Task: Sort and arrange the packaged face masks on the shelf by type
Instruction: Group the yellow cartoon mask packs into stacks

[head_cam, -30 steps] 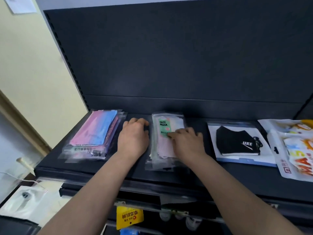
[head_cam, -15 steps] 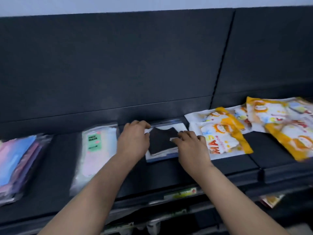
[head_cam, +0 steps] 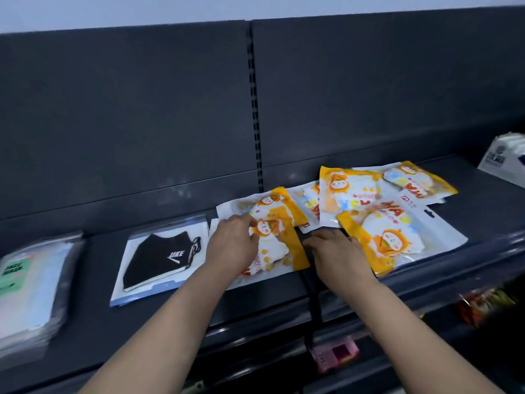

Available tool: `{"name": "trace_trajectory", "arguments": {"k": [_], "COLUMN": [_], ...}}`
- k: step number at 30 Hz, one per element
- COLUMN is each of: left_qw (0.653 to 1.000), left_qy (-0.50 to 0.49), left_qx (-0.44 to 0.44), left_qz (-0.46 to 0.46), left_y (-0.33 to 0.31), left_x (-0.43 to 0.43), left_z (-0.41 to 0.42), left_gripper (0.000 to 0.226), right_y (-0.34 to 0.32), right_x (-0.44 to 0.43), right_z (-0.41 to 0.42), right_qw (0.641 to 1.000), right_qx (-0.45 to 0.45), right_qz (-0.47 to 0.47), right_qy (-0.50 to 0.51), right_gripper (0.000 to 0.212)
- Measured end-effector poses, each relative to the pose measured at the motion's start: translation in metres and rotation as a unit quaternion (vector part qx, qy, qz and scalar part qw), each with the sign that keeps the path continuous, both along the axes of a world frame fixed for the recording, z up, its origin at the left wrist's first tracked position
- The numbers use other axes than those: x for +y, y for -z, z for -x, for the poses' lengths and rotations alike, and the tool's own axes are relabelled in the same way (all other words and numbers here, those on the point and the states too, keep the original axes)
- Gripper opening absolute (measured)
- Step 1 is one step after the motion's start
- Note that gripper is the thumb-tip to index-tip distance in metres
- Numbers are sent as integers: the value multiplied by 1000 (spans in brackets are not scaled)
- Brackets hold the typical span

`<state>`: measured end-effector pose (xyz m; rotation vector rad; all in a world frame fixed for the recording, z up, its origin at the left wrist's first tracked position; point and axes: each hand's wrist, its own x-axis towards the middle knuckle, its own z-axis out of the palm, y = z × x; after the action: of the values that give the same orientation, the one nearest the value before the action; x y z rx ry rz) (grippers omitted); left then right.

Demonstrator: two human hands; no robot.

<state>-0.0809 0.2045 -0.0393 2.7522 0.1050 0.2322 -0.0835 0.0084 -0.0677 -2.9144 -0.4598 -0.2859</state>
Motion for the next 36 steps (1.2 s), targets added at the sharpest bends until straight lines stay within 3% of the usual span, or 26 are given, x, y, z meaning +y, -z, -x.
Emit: {"name": "trace_trajectory", "arguments": {"k": [8,16,22,24,27,30,33,36], "left_qw": [998,997,976,981,997,997,996,992], "left_qy": [-40,-16,40,32,-24,-62,-83,-116], "left_qx": [48,50,178,168,69,14,2,12], "left_qz": [-29,-58,-120,-87,17,41,41,45], "left_y": [-1,-3,0,3,2,-1,-1,-1], "left_x": [0,13,24,28,41,62,80,88], "left_z": [-8,-37,-61,-64,-65,-65,-60,-55], "left_gripper": [43,57,89,83,53,46,46,45], "right_y": [0,-2,-8,-9,-13,-17,-23,-33], "right_x": [2,20,34,42,61,83,98,100], "right_z": [-32,-57,-75,-78,-84,-95,-107,-115], "right_qw": [997,999,997,994,981,970,963,967], "right_qx": [-19,7,15,42,112,155,197,160], "right_qz": [-29,-12,-53,-55,-30,32,80,147], "right_qy": [-62,-42,-53,-88,-153,-184,-167,-134], "right_gripper": [38,41,44,49,71,89,93,86]}}
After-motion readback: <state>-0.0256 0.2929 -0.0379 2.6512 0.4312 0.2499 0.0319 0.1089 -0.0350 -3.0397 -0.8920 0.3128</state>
